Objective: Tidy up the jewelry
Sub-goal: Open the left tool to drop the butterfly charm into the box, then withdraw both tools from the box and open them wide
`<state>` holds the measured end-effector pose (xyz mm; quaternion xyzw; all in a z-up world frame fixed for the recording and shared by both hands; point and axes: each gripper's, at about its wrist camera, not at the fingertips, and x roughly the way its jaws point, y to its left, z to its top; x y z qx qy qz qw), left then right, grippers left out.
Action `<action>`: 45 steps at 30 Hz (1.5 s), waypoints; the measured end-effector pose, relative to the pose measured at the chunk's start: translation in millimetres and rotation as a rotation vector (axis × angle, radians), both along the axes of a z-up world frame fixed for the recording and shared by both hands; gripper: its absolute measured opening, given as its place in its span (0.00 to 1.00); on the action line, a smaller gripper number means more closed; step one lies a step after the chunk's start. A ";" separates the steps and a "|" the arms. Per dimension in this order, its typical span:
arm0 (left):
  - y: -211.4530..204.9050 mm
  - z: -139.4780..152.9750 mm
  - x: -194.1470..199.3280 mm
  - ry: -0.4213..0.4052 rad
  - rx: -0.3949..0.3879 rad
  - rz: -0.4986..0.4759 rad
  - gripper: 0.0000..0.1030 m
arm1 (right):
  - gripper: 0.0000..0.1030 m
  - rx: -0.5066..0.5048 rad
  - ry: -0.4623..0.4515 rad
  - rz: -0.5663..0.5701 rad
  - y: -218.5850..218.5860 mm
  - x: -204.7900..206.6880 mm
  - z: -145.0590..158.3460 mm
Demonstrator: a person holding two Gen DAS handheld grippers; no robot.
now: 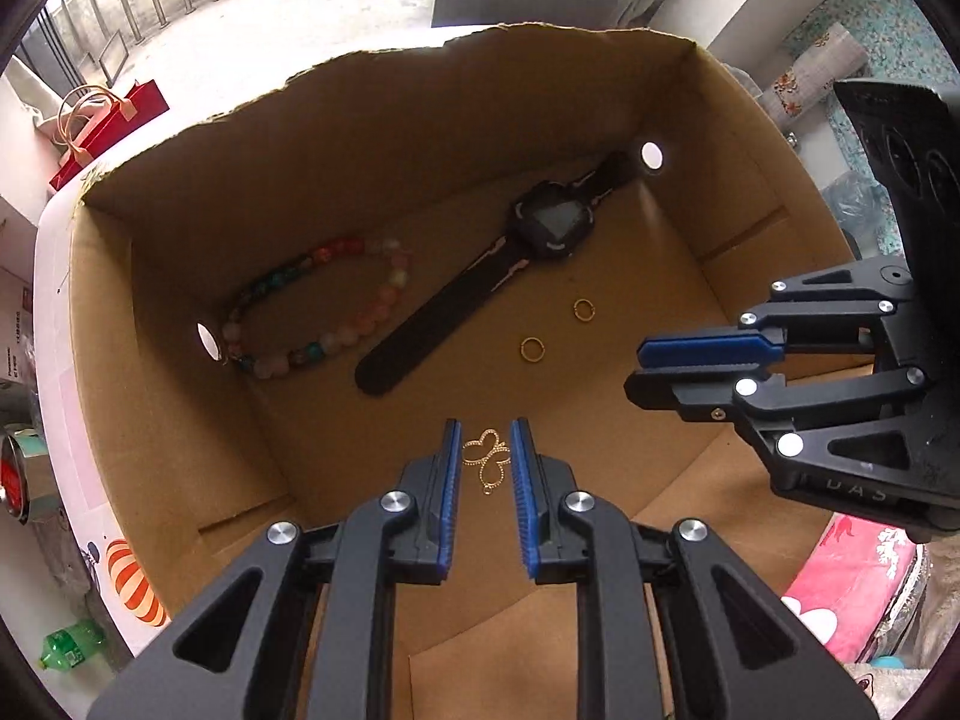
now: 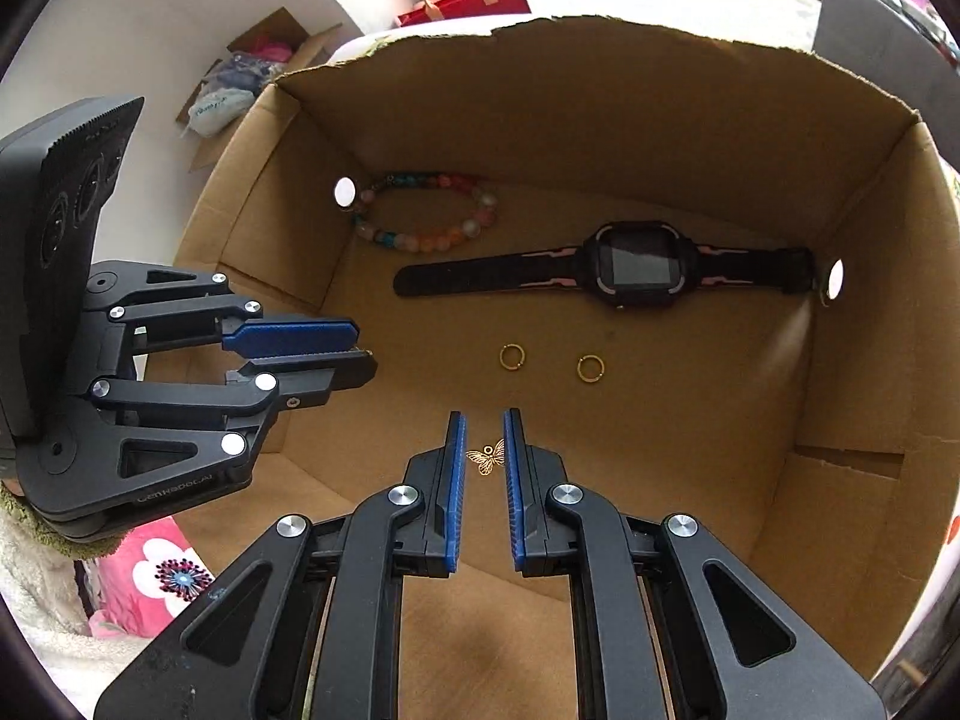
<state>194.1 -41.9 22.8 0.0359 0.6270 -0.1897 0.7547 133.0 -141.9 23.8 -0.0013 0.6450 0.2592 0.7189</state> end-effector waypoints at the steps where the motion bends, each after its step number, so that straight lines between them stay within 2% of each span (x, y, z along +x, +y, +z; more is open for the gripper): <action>1: 0.4 -0.9 1.0 0.003 0.000 0.007 0.16 | 0.11 0.003 0.012 -0.003 0.5 1.4 -3.0; 5: -2.3 -2.1 4.4 0.010 0.006 0.015 0.16 | 0.13 0.003 0.028 -0.008 0.8 6.0 -9.7; 7: -3.3 -1.9 5.2 0.011 0.010 0.013 0.22 | 0.13 0.011 0.030 -0.012 -1.4 6.9 -9.1; 10: -6.5 0.7 7.6 -0.005 0.012 0.019 0.26 | 0.13 0.017 0.009 -0.019 -3.6 8.1 -5.6; 13: -3.1 10.3 5.9 -0.035 -0.019 0.033 0.26 | 0.13 0.033 -0.035 -0.033 -6.9 7.9 2.6; 16: 8.3 34.1 -1.5 -0.115 -0.064 0.042 0.26 | 0.16 0.060 -0.120 -0.044 -15.4 0.6 27.0; 20: 18.3 80.7 -36.4 -0.285 -0.125 0.022 0.27 | 0.24 0.108 -0.284 -0.053 -28.8 -24.5 74.7; 23: 25.8 112.9 -80.1 -0.441 -0.161 -0.010 0.38 | 0.31 0.139 -0.459 -0.041 -36.4 -63.2 113.3; 26: 34.6 125.5 -120.6 -0.533 -0.185 -0.021 0.50 | 0.40 0.158 -0.596 -0.041 -43.8 -109.5 135.2; 29: 41.9 120.7 -156.4 -0.568 -0.213 -0.003 0.60 | 0.51 0.150 -0.669 -0.046 -48.8 -154.5 136.3; 31: 44.3 107.2 -175.4 -0.575 -0.212 0.014 0.71 | 0.59 0.133 -0.685 -0.057 -48.4 -180.4 125.2; 33: 43.7 85.8 -191.9 -0.568 -0.209 0.046 0.75 | 0.62 0.110 -0.677 -0.077 -46.6 -199.0 109.9; 35: 38.1 56.4 -200.4 -0.528 -0.213 0.073 0.77 | 0.62 0.107 -0.625 -0.109 -43.4 -209.2 84.2; 38: 26.0 12.6 -208.3 -0.468 -0.123 0.099 0.77 | 0.62 0.074 -0.521 -0.178 -36.2 -212.5 38.6; 40: 18.8 -12.5 -207.5 -0.431 -0.092 0.112 0.77 | 0.62 0.065 -0.469 -0.199 -30.2 -214.3 13.3; 43: 16.0 -39.6 -204.5 -0.391 -0.064 0.136 0.77 | 0.62 0.022 -0.457 -0.223 -22.3 -215.8 -11.2; 45: 13.1 -54.4 -199.8 -0.389 -0.004 0.134 0.77 | 0.62 -0.021 -0.454 -0.235 -18.5 -213.3 -22.5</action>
